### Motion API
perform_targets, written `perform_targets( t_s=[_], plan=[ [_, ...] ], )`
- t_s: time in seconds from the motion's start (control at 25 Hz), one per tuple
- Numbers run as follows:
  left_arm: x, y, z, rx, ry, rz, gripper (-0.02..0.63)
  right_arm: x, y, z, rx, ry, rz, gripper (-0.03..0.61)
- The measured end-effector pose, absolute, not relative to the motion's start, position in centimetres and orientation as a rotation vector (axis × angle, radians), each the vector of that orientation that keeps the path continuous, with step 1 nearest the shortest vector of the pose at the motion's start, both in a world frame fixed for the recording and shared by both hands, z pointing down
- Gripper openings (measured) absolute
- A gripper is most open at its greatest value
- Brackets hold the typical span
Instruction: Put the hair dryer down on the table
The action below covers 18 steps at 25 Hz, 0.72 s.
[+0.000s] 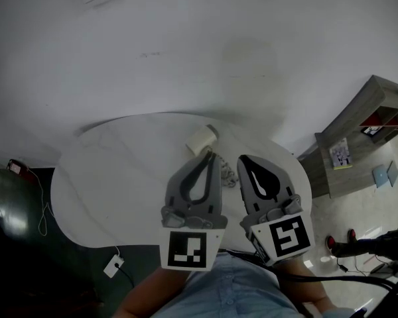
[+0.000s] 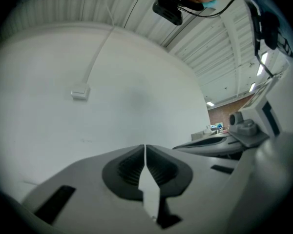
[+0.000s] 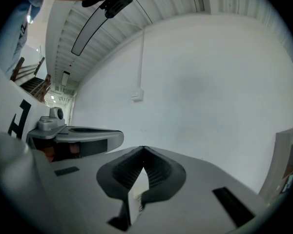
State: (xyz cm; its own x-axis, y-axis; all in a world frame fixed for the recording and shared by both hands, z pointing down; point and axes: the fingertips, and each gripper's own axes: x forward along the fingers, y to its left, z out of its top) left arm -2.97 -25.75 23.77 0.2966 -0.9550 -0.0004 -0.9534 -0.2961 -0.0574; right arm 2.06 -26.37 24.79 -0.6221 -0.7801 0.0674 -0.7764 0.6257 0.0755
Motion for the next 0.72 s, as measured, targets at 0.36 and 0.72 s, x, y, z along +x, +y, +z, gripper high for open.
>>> perform_targets(
  t_s=[0.36, 0.72],
  plan=[
    [-2.5, -25.9, 23.9, -2.492, 1.840, -0.050, 0.017, 2.5, -26.4, 25.3, 1.314, -2.741, -0.023, 0.011],
    [-1.6, -26.0, 24.0, -2.500, 1.818, -0.051, 0.017, 3.0, -26.4, 25.2, 1.320, -2.748, -0.017, 0.011]
  ],
)
